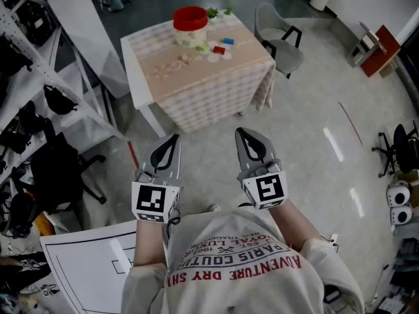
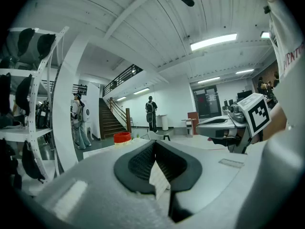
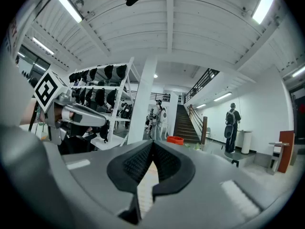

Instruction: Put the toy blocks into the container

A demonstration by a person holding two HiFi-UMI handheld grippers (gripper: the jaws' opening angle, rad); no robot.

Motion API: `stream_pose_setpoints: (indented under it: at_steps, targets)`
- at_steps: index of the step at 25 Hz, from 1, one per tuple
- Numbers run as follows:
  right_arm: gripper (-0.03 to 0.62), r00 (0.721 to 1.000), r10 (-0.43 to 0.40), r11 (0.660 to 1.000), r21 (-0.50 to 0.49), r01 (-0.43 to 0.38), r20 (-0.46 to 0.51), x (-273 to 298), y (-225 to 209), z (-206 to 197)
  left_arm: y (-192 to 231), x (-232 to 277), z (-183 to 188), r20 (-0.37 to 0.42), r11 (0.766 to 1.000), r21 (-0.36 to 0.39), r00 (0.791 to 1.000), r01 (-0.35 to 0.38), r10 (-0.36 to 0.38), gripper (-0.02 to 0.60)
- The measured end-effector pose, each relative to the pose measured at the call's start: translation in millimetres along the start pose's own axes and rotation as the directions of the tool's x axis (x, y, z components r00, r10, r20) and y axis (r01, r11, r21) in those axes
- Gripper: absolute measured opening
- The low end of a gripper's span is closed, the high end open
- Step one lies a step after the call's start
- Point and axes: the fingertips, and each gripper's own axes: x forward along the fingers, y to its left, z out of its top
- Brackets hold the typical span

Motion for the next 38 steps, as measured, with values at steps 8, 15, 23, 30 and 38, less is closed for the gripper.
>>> stream_pose_setpoints:
  at_steps: [8,15,23,30,38]
  targets:
    - [0.000,1.000,-0.003,1.000,0.029,0.003,-0.014,-8.5,-2.3,-4.9,-8.4,-3.1,-0.7,-0.002,1.000,0.000,1.000,0.010,-0.010,0.008]
    - [0.000,0.999,0.027,0.999,0.045,-0.026,-0.020,-8.3,-0.6,-6.8,-14.2,-3.2,1.5,0.035,0.999,-0.035,0.999,0.034,-0.033,0.008]
    - [0.000,0.998,0.040,0.998,0.058,-0.038,-0.038,2.6,-19.2,-20.6,-5.5,21.2,-7.5,0.025,0.999,-0.049,1.000,-0.009,0.010,0.293]
    - [0.000,0.992,0.107,0.993,0.057,-0.103,-0.073,47.0,-54.8,-48.1,5.9,77.7,-20.0,-0.033,0.998,-0.047,0.999,-0.039,0.037,0.305]
    - [0.001,0.980,0.185,0.981,0.080,-0.179,-0.072,139.6,-146.5,-69.4,25.7,189.1,-22.0,-0.093,0.991,-0.060,0.989,-0.118,0.113,0.305]
